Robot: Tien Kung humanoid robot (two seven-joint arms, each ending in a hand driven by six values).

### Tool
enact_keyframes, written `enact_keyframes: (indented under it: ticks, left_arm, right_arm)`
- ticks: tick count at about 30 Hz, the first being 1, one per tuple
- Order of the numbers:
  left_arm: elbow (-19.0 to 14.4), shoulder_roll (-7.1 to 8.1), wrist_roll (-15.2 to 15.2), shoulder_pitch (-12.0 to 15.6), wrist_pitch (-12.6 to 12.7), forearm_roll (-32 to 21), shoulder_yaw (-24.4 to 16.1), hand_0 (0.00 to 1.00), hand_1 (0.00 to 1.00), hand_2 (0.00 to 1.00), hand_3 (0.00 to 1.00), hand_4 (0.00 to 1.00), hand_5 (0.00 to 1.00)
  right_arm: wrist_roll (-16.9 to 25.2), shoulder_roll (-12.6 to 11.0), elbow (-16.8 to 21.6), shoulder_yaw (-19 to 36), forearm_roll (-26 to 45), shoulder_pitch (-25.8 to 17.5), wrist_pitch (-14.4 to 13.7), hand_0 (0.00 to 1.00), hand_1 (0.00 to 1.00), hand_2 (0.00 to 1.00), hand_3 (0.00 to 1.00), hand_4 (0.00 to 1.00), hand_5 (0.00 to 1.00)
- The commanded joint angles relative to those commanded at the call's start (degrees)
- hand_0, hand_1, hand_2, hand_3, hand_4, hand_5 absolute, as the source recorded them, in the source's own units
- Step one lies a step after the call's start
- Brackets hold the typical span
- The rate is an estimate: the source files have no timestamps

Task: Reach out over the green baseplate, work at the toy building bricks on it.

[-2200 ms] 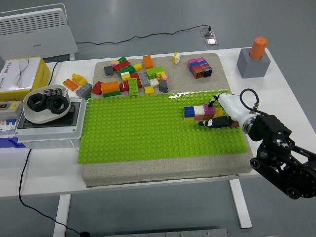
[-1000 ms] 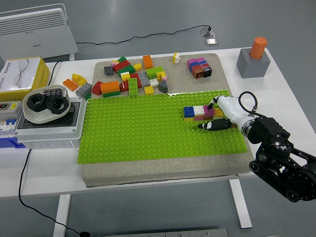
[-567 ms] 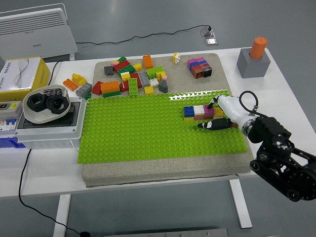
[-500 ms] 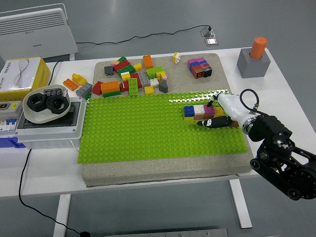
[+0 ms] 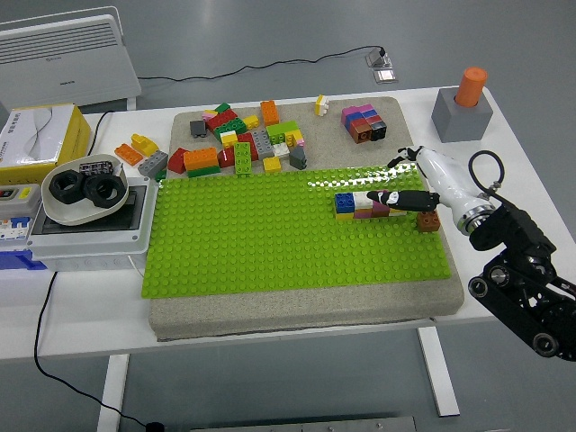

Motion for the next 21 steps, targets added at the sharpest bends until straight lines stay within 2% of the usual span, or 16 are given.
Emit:
enact_keyframes:
  ticks: [1,2,6,7,8,12,13,17,21]
  left_arm:
    - [0.00,-0.04,-0.02,0.03,0.05,-0.04,-0.02,0.729,0.371,0.327,0.504,0.267,0.002]
    - [0.00,-0.10,-0.03,0.07,0.10,-0.03,-0.07,0.730,0.371,0.327,0.504,0.266,0.002]
    - [0.00,-0.42,-0.05,0.24,0.32,0.36,-0.60,0.730,0.371,0.327,0.504,0.266,0.002]
    - [0.00,-0.49,-0.04,0.28,0.36,0.46,-0.71,0.729,0.370,0.329,0.503,0.267,0.002]
    - [0.00,-0.56,-0.04,0.31,0.40,0.57,-0.80,0.729,0.370,0.329,0.503,0.267,0.002]
    - [0.00,-0.91,0.07,0.28,0.40,1.68,-1.29,0.729,0.370,0.329,0.503,0.267,0.002]
    - [0.00,-1.01,0.13,0.24,0.35,2.18,-1.42,0.729,0.371,0.333,0.503,0.265,0.002]
    - [0.00,-1.21,0.28,0.15,0.15,2.96,-1.00,0.729,0.371,0.333,0.503,0.265,0.002]
    - [0.00,-1.22,0.39,0.15,-0.07,2.83,-0.20,0.730,0.373,0.334,0.503,0.265,0.002]
  right_arm:
    - [1.73,-0.03,0.50,1.08,2.12,-1.18,-1.69,0.807,0.812,0.846,0.646,0.995,0.532]
    - [3.28,-0.11,1.11,2.25,3.93,-2.39,-3.16,0.682,0.693,0.767,0.706,0.933,0.400]
    - [9.98,-0.49,2.94,7.22,12.62,-7.22,-8.46,0.682,0.693,0.767,0.706,0.933,0.400]
    - [11.25,-0.54,3.05,8.10,14.33,-8.09,-9.22,0.566,0.538,0.678,0.726,0.878,0.284]
    - [12.52,-0.57,3.05,8.72,16.16,-8.75,-9.74,0.566,0.538,0.678,0.726,0.878,0.284]
    - [17.40,-0.18,2.14,9.22,23.91,-10.20,-10.29,0.566,0.538,0.678,0.726,0.878,0.284]
    - [18.77,0.03,1.84,9.13,26.17,-10.42,-10.21,0.526,0.506,0.659,0.690,0.889,0.302]
    - [23.59,0.75,1.08,8.69,34.49,-10.98,-9.60,0.526,0.506,0.659,0.690,0.889,0.302]
    - [26.65,1.24,0.80,8.49,42.46,-11.30,-8.53,0.513,0.486,0.640,0.663,0.893,0.322]
